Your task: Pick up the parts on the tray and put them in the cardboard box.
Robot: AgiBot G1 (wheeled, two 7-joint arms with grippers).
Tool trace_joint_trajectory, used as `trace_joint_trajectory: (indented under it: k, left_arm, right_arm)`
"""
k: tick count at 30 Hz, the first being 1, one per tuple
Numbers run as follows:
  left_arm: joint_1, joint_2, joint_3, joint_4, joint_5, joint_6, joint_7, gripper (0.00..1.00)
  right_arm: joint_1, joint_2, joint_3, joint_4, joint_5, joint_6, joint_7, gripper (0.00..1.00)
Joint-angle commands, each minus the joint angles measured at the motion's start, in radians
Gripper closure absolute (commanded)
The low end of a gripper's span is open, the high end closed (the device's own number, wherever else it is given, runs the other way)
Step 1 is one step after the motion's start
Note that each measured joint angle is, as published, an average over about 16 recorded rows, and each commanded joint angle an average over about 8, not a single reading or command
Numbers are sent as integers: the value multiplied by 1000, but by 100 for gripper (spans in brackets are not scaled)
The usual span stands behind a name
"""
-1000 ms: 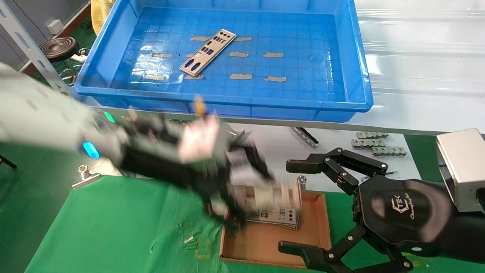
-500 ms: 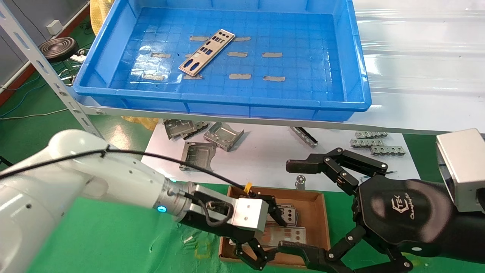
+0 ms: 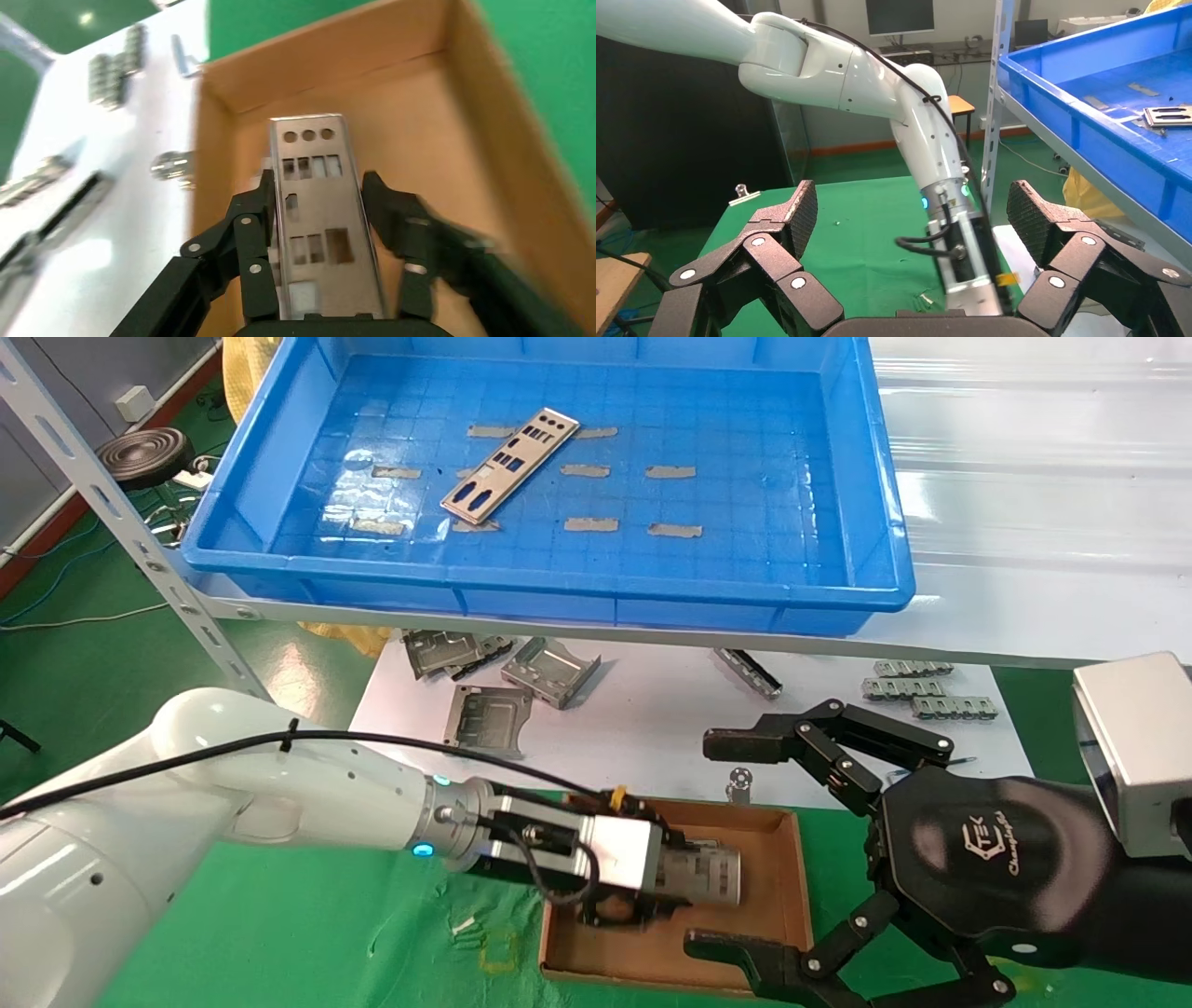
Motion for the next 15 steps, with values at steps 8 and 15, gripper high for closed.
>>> trace_joint_trajectory:
  k: [8,15]
  left_arm:
    - [-11,-4,37,-4,-55,-54,-16,0]
    - [-22,-21,27,30,-139,39,-64,0]
  right_arm:
    - [0,0,0,0,0,0,0,0]
    - [0,0,0,0,0,0,0,0]
